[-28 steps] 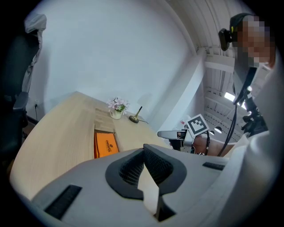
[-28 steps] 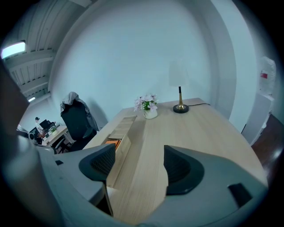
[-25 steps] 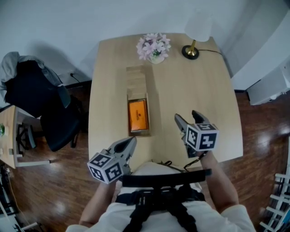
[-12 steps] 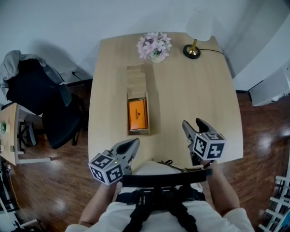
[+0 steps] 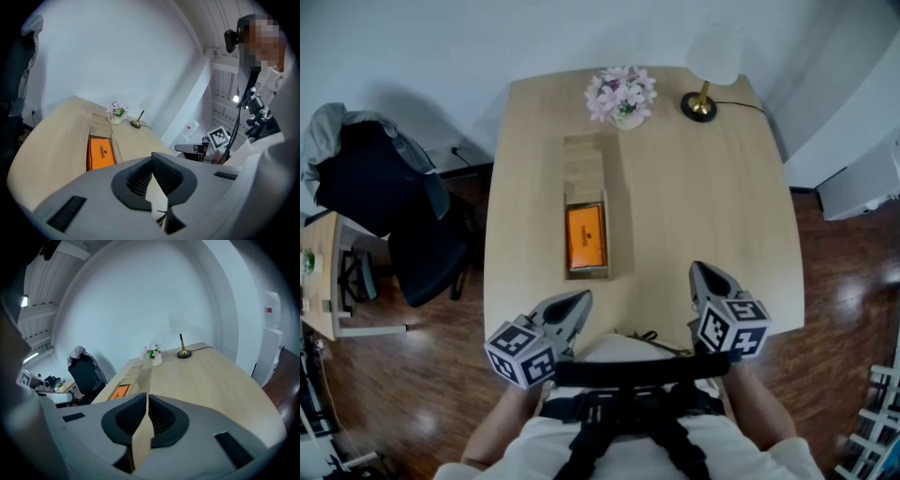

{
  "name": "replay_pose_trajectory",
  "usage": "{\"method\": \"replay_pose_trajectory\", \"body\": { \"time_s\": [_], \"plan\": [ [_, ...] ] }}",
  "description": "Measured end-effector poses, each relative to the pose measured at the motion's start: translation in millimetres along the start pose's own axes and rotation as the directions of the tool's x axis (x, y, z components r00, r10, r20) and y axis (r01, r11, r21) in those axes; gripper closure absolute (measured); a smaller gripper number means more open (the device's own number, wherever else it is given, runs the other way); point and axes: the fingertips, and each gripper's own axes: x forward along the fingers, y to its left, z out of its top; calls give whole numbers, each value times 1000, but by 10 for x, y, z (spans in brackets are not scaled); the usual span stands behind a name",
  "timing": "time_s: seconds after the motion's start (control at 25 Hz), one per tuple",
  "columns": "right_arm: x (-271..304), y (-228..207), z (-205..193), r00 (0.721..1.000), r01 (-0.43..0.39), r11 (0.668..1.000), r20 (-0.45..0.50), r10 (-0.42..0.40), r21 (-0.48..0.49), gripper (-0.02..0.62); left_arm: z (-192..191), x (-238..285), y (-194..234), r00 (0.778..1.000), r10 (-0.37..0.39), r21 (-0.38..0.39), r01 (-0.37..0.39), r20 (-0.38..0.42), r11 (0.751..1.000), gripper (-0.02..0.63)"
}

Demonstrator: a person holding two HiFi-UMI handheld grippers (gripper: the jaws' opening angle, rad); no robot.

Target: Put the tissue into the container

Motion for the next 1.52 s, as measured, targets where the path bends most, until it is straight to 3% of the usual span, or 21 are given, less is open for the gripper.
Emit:
{"method": "replay_pose_trajectory", "body": {
  "time_s": [0.32, 0.72, 1.52],
  "plan": [
    [-46, 184, -77, 999, -36, 998, -10, 35, -53, 594, -42, -32, -95, 999, -30, -18, 29, -33, 999, 603],
    [-16, 383, -86, 995, -97, 992, -25, 95, -86, 594, -136, -44, -102, 995, -24, 34, 27, -93, 999, 603],
    [-57, 655, -113, 988, -154, 974, -28, 151, -168, 594, -134, -100, -114, 997, -18, 63, 23, -72, 998, 603]
  ]
}}
